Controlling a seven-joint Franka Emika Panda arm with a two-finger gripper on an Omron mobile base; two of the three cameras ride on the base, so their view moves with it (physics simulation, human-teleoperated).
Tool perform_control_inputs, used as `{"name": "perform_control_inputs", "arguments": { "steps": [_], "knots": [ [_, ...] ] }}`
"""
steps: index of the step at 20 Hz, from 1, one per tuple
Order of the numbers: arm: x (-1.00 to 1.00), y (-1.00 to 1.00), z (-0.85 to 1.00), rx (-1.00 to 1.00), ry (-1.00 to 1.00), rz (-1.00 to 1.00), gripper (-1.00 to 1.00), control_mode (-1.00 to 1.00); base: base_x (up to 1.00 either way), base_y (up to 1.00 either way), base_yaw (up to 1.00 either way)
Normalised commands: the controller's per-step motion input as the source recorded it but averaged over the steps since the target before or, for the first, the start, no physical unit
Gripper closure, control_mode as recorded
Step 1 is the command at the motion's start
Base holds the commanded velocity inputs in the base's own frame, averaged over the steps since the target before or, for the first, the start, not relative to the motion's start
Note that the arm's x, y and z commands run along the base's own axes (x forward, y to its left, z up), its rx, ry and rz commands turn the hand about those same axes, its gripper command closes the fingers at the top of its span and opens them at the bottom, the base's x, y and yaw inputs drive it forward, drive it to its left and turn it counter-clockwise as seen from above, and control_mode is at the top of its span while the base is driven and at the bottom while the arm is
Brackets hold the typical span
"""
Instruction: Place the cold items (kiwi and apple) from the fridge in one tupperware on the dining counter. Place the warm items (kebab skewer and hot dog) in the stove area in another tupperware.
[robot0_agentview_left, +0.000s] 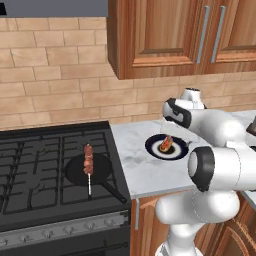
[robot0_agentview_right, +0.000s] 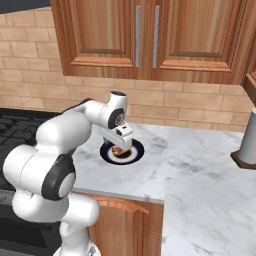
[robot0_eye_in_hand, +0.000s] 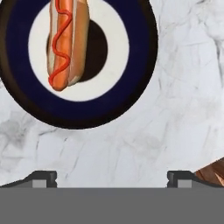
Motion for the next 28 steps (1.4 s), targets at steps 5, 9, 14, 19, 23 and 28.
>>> {"name": "perform_control_inputs", "arguments": {
  "steps": [5, 9, 14, 19, 23, 28],
  "knots": [
    [0.41, 0.00, -0.27, 0.00, 0.00, 0.00, -1.00, -1.00, 0.00, 0.00, 0.00],
    [0.40, 0.00, -0.31, 0.00, 0.00, 0.00, -1.00, -1.00, 0.00, 0.00, 0.00],
    [0.38, 0.00, -0.30, 0.00, 0.03, 0.00, -1.00, -1.00, 0.00, 0.00, 0.00],
    [0.38, 0.00, -0.29, 0.00, 0.03, 0.00, -1.00, -1.00, 0.00, 0.00, 0.00],
    [0.39, -0.01, -0.26, 0.00, 0.00, 0.00, -1.00, -1.00, 0.00, 0.00, 0.00],
    [0.36, -0.05, -0.28, 0.00, 0.00, 0.00, -1.00, -1.00, 0.00, 0.00, 0.00]
  ]
}}
